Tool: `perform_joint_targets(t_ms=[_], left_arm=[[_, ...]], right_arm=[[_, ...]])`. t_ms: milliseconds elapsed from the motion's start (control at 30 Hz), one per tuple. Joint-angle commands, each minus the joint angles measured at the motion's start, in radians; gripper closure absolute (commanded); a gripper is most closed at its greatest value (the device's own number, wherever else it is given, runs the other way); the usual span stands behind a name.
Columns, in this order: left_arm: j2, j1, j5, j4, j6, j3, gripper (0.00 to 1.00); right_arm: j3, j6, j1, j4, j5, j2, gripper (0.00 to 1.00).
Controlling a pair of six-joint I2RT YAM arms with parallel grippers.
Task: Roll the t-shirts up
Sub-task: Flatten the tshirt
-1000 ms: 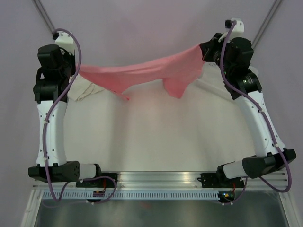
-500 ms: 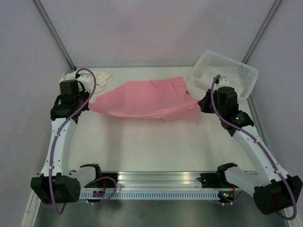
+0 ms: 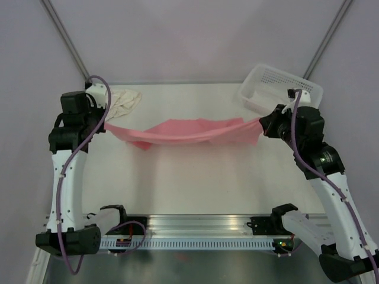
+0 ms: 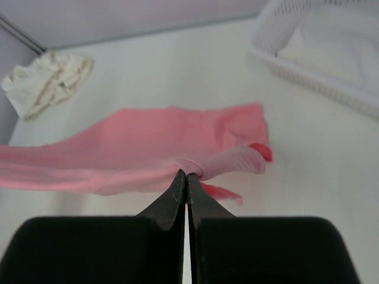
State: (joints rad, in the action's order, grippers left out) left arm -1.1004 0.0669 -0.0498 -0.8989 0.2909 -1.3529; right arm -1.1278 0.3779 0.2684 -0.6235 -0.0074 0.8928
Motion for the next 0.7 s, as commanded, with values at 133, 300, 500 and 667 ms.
perform_joint_targets(t_ms=[133,300,500,667], left_arm=[[0.011,0.005,-0.008,-0.120,0.010,-0.273,0.98],[-0.042,0.007,-0.025,-0.126,0.027,-0.402,0.98],[-0.108,0.007,-0.031,-0.080,0.021,-0.466,0.98],[-0.214,0.007,-0.013,-0.054,-0.021,-0.593,0.98]], right_arm=[[-0.282,-0.076,-0.001,-0.050,0.081,-0.012,1.00],[-0.415,-0.108,0.000,-0.042,0.099,0.034,1.00],[-0.467,-0.128,-0.001,0.025,0.104,0.113,1.00],[-0.569,-0.114,-0.001,0.131,0.040,0.331,1.00]])
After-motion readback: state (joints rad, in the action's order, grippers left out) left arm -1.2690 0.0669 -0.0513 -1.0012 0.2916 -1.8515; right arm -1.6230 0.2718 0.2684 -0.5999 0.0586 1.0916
